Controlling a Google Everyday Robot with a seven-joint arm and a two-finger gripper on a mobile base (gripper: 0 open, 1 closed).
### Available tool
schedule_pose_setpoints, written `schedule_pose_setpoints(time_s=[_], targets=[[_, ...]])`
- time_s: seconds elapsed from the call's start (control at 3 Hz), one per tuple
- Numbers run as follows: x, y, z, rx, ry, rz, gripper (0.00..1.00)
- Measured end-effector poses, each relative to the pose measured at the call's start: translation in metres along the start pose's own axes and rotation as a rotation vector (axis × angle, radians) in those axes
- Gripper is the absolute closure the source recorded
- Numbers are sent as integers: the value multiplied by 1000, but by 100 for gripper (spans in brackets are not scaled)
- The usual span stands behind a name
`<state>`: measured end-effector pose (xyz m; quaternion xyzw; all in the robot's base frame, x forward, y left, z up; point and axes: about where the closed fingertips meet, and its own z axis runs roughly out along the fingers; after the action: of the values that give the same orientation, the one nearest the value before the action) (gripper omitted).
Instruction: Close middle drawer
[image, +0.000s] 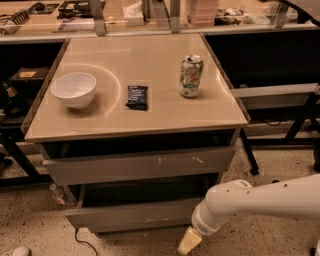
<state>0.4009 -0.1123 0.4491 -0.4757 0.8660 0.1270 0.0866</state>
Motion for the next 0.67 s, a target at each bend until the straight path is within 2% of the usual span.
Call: schedule_pose_setpoints(time_s=[0.33,0.67], targets=[[0,0,0,0,0,0,33],[0,0,0,0,0,0,58]])
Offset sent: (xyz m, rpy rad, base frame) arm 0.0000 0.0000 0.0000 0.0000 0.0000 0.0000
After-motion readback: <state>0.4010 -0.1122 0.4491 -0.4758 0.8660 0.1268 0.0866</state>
